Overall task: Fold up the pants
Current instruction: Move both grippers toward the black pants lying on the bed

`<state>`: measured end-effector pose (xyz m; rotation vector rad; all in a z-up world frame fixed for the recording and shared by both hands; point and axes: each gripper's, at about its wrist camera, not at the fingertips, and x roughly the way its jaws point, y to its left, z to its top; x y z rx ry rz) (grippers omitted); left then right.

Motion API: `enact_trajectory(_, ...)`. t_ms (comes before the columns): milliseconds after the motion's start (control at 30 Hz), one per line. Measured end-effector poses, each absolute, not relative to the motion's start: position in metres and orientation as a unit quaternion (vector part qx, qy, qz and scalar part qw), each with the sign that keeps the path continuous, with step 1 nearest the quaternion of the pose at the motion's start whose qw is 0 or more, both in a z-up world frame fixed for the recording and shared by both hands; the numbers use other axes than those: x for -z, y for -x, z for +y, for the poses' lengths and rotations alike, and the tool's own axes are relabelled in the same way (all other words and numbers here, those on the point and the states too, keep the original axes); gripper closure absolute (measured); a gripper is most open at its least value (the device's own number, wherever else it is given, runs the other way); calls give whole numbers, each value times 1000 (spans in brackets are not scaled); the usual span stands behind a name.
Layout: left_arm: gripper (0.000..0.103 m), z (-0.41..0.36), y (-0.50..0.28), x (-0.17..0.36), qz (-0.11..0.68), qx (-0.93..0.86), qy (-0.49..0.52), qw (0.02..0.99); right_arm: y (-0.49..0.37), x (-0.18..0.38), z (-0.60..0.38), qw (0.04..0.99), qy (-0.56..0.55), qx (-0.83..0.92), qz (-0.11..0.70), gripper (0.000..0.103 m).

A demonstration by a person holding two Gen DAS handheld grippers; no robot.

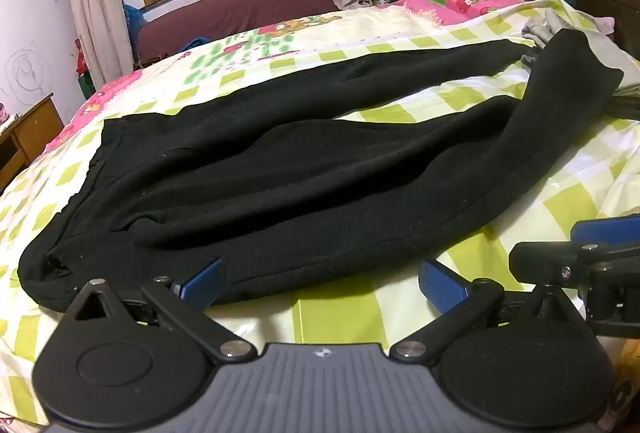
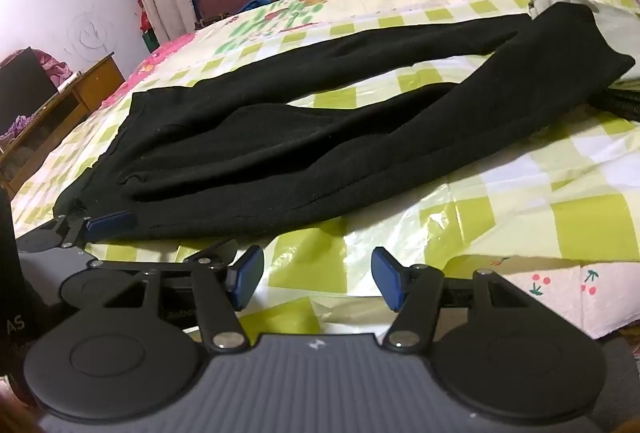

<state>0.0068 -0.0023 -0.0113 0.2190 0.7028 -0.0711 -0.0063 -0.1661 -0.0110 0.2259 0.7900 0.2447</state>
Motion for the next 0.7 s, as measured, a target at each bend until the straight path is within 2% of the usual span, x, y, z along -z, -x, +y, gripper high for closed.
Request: enact_trajectory(700,0,-2,-7,12,337,23,-110,935,13,-3,-142,933,-12,-88,350,42)
